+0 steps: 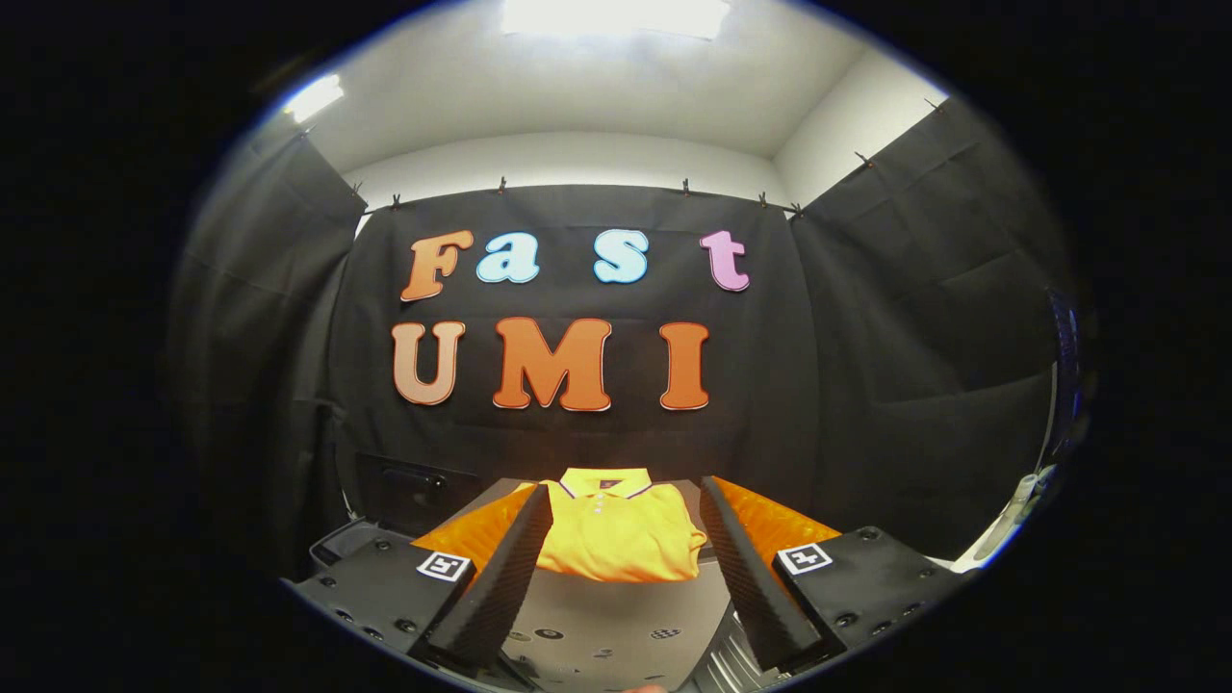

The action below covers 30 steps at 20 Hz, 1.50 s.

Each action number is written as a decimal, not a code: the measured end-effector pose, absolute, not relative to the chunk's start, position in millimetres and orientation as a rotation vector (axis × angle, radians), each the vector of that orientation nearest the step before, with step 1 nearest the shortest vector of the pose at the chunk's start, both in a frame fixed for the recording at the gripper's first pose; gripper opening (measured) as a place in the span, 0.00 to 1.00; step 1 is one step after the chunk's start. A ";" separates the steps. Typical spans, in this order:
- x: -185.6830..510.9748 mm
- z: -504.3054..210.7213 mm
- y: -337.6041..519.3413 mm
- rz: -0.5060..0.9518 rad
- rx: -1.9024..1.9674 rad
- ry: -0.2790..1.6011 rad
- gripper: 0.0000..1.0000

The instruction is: Put the clothes into the washing machine and then close the washing machine lid.

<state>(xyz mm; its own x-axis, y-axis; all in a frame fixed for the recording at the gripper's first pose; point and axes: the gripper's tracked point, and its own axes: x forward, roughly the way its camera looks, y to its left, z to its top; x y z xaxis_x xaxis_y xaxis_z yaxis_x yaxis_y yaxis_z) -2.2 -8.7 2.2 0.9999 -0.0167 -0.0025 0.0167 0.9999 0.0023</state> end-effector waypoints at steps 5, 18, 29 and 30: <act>-2.3 3.3 -8.7 -0.014 0.006 0.003 1.00; -3.9 5.3 -9.6 -0.019 0.004 0.008 1.00; 0.2 7.7 -12.2 -0.024 0.008 0.015 1.00; 2.3 5.9 -11.7 -0.024 0.010 0.020 1.00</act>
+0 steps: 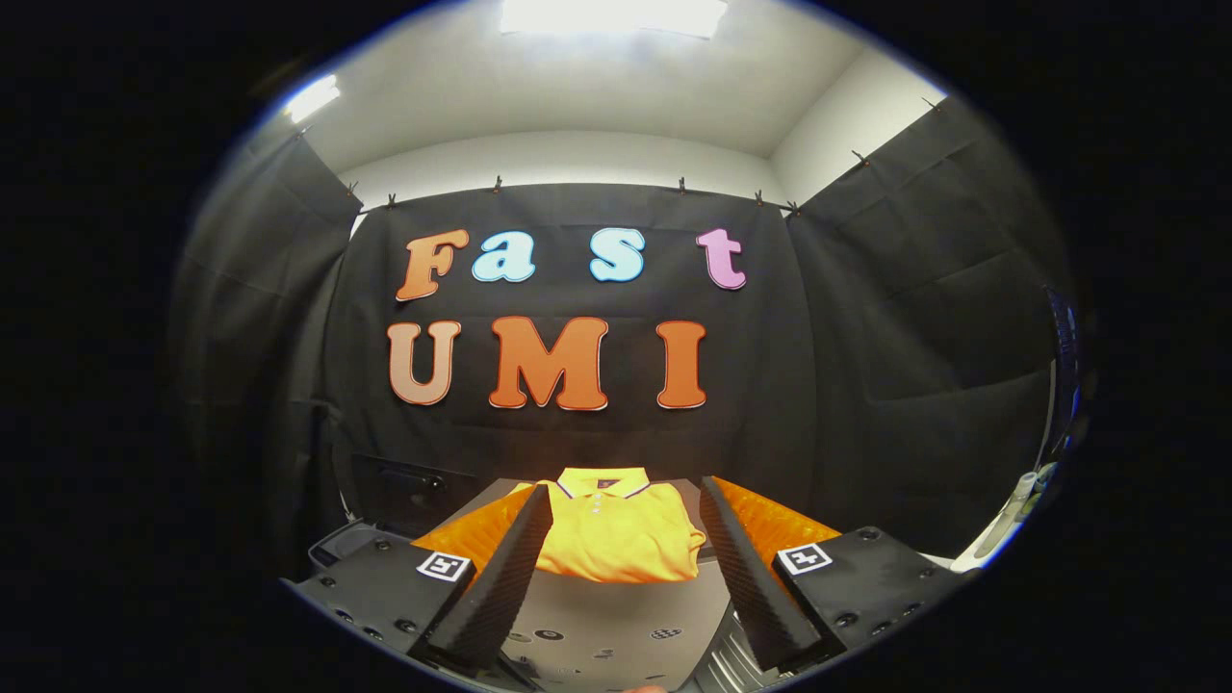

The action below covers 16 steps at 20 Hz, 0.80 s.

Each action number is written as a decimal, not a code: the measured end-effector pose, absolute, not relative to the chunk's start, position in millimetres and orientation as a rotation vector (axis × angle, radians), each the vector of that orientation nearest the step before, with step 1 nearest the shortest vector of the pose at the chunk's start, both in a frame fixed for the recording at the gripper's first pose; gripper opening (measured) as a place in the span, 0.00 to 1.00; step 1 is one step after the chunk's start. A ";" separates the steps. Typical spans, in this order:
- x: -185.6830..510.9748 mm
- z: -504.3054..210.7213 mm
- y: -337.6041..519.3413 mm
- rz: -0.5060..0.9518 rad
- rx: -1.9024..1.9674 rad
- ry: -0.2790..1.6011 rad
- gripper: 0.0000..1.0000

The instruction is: Put the clothes into the washing machine and then close the washing machine lid.

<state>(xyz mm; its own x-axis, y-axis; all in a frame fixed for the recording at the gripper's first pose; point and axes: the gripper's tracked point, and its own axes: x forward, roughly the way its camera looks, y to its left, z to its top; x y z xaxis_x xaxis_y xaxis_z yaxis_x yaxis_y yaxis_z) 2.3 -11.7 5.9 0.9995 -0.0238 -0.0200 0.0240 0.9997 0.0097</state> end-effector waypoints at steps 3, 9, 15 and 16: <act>14.1 3.2 -12.6 -0.025 0.011 0.039 1.00; 70.4 4.1 6.4 0.011 -0.023 0.102 1.00; 183.8 -31.4 34.8 0.058 -0.075 0.299 1.00; 200.2 -40.9 42.1 0.076 -0.072 0.330 1.00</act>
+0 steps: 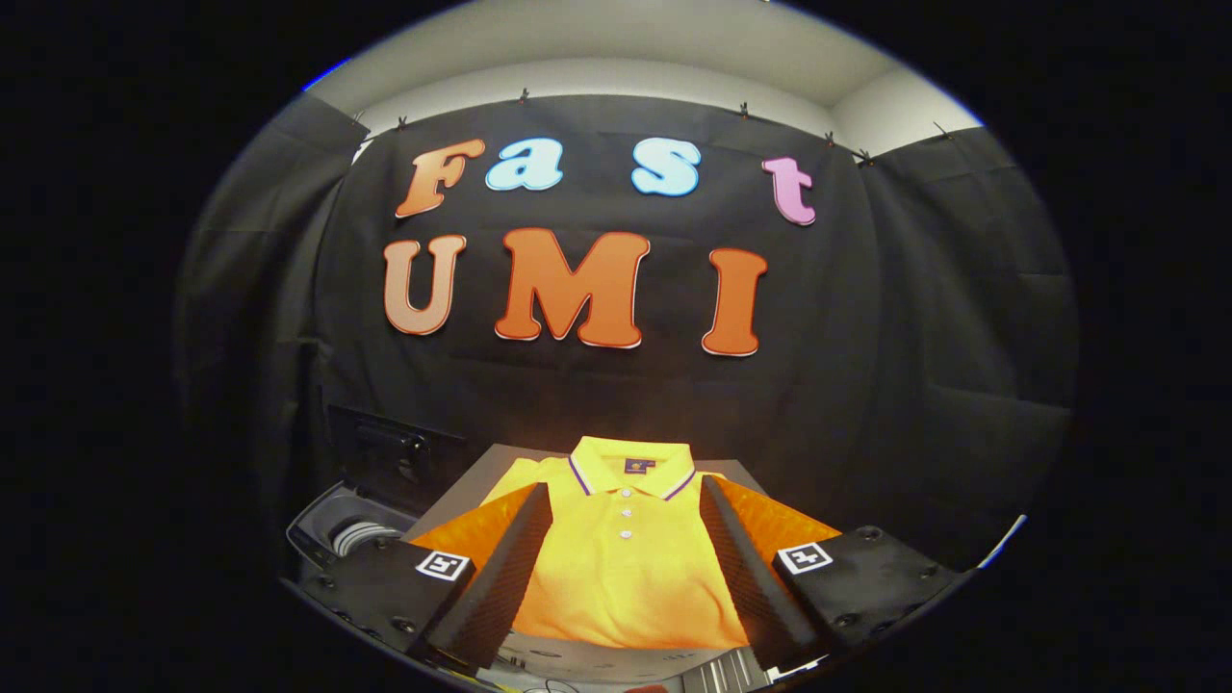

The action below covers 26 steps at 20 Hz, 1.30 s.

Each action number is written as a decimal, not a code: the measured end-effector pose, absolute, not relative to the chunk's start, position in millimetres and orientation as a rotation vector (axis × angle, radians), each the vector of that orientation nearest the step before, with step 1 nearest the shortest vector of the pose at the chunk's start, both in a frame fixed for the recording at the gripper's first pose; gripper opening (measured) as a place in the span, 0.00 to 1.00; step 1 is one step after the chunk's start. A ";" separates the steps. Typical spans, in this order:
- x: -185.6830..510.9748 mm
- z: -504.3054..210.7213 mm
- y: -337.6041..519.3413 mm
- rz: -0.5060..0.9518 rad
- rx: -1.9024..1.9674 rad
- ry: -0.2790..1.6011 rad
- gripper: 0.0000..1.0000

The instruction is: Put the clothes into the washing machine and then close the washing machine lid.

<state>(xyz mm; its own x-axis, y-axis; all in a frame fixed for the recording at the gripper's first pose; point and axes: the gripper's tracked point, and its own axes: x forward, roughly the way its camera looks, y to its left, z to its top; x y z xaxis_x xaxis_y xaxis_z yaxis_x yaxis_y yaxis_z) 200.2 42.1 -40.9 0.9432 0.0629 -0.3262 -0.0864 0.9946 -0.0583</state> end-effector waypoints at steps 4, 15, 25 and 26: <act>244.9 -86.3 52.3 0.080 -0.081 0.504 1.00; 277.7 -153.7 40.8 0.034 -0.188 0.735 0.99; 276.1 -166.5 37.6 0.087 0.020 0.786 0.89; 276.5 -164.5 38.4 0.094 0.006 0.770 0.81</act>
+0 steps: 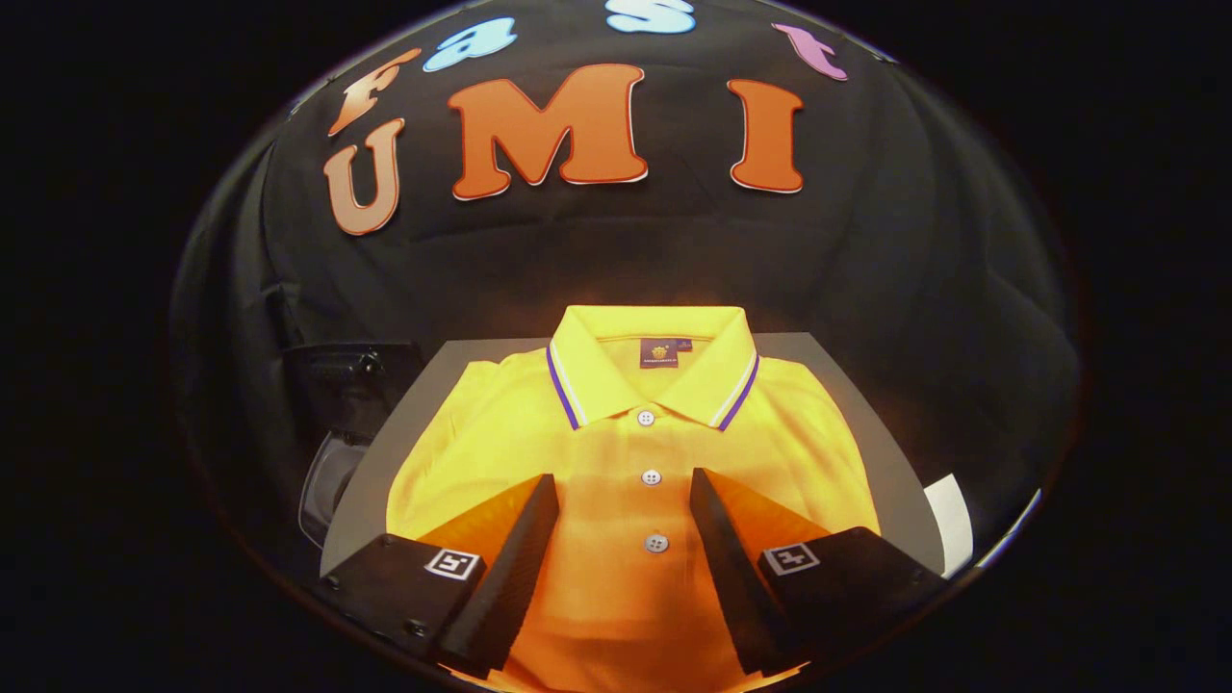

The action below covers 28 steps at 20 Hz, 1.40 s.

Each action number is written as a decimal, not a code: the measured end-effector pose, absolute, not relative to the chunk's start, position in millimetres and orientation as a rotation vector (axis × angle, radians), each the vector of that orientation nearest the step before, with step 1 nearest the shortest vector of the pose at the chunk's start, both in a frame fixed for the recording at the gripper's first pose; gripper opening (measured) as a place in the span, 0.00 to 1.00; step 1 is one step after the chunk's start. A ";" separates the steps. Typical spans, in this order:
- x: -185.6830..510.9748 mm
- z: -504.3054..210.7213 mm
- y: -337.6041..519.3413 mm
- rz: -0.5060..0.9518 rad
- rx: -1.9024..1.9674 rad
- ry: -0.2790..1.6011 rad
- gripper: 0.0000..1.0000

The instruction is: Put the clothes into the washing machine and then close the washing machine lid.

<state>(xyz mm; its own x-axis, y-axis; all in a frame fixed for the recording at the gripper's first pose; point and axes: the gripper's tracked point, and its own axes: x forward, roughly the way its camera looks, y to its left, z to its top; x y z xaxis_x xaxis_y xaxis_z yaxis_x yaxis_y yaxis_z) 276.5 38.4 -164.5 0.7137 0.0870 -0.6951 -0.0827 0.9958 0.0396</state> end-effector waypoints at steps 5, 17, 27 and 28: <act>271.3 -161.8 36.8 0.118 0.013 0.731 0.46; 260.9 -87.0 49.7 0.118 0.073 0.310 0.08; 223.0 17.0 87.9 0.149 0.154 0.068 0.08; 220.7 21.7 93.5 0.155 0.149 0.059 0.08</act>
